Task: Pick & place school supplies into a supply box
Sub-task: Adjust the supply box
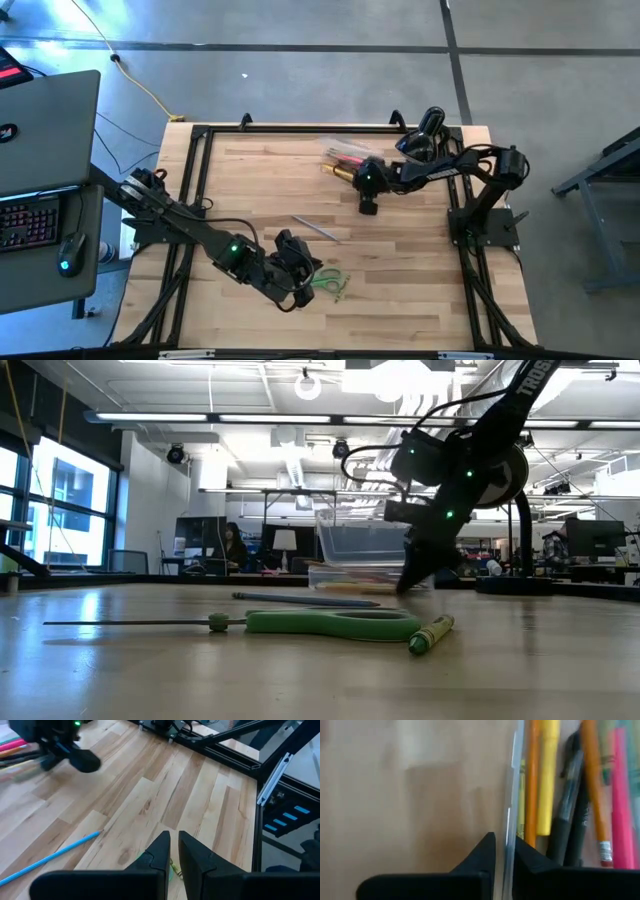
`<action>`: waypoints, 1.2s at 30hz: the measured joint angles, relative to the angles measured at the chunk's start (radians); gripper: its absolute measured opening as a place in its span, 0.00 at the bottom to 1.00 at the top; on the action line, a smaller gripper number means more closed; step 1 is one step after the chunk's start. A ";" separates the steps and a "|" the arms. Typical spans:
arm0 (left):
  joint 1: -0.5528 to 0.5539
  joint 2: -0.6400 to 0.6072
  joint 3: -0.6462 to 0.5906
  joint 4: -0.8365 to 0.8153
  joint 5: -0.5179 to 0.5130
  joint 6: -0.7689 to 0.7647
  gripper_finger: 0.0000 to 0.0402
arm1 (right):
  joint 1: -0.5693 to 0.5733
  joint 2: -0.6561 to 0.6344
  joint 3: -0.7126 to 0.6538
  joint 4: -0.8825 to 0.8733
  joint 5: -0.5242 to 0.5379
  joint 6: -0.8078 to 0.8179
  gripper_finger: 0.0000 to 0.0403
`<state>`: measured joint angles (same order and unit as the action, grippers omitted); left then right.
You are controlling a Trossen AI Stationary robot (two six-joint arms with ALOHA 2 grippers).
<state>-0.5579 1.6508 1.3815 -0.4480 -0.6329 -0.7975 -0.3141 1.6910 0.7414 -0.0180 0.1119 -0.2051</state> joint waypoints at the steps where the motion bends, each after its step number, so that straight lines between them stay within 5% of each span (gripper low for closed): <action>1: 0.000 0.000 0.000 0.000 0.003 -0.001 0.17 | 0.014 -0.003 0.000 -0.024 -0.006 0.005 0.04; 15: 0.000 0.000 0.000 0.004 0.021 -0.020 0.17 | 0.329 -0.218 -0.005 -0.290 -0.017 0.168 0.01; 22: 0.000 0.000 0.000 0.005 0.017 -0.020 0.17 | 0.445 -0.257 -0.005 -0.356 0.108 0.314 0.01; 36: 0.000 0.000 0.000 0.006 0.040 -0.050 0.17 | 0.482 -0.137 -0.005 -0.370 0.202 0.342 0.30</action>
<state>-0.5582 1.6508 1.3811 -0.4423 -0.5930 -0.8471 0.1674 1.5536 0.7368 -0.3884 0.3138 0.1367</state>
